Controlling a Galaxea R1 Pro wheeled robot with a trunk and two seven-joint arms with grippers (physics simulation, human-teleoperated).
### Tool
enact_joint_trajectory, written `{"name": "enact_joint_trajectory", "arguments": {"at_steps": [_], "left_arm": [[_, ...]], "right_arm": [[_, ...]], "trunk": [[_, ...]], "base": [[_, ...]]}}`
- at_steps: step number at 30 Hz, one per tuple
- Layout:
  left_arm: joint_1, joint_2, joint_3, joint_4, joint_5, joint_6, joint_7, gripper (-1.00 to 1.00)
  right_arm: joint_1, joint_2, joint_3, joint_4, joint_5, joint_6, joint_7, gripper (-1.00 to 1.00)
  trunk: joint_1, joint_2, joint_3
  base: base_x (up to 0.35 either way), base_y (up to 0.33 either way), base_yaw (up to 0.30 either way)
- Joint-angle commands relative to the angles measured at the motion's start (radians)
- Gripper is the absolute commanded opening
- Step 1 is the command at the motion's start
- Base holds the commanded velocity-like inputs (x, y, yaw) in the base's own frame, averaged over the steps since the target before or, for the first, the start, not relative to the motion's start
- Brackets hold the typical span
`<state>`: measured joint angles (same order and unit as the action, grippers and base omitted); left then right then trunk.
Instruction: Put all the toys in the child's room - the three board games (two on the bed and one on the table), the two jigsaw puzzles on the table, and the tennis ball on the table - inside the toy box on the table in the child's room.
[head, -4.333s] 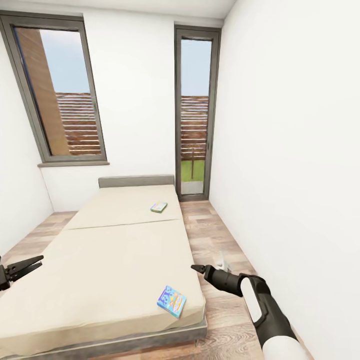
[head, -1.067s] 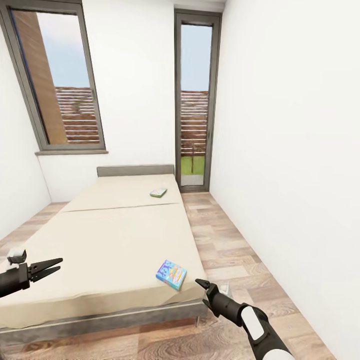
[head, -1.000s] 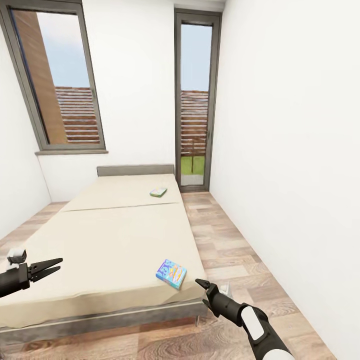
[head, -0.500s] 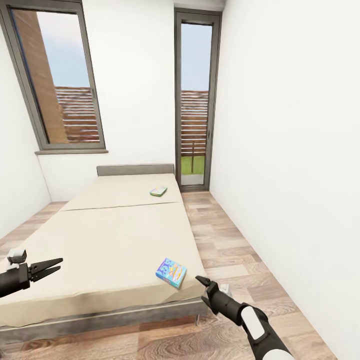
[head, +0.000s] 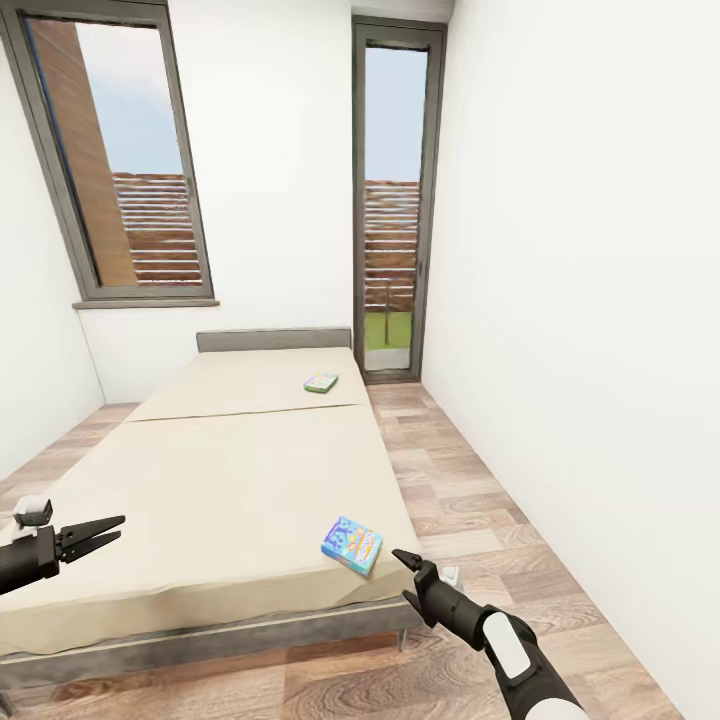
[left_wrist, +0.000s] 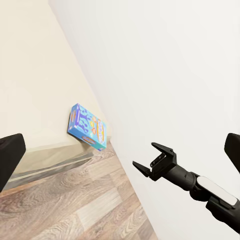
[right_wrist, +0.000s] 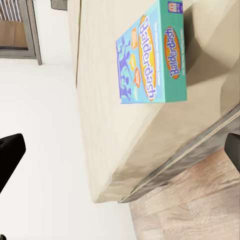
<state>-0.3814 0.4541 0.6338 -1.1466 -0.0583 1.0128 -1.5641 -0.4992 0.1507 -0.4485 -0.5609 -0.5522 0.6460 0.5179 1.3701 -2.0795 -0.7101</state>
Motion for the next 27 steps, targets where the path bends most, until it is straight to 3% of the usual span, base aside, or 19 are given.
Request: {"name": "enact_joint_trajectory", "arguments": {"at_steps": [1,15,27], "left_arm": [[-0.001,0.0,0.001,0.0,-0.006,0.01,-0.007,1.0],[-0.001,0.0,0.002,-0.001,-0.005,0.011,-0.007,1.0],[-0.001,0.0,0.005,-0.001,-0.005,0.015,-0.007,1.0]], "right_arm": [[-0.001,0.001,-0.007,-0.001,-0.001,0.007,0.001,1.0],[-0.001,0.001,-0.01,-0.001,-0.003,0.007,0.001,1.0],[-0.001,0.001,-0.01,-0.001,-0.003,0.007,0.001,1.0]], "trunk": [[0.0,-0.001,-0.001],[0.0,-0.001,-0.001],[0.038,-0.071,-0.032]], "base": [[0.0,0.031,0.0],[0.0,0.006,0.0],[0.0,0.0,0.0]]}}
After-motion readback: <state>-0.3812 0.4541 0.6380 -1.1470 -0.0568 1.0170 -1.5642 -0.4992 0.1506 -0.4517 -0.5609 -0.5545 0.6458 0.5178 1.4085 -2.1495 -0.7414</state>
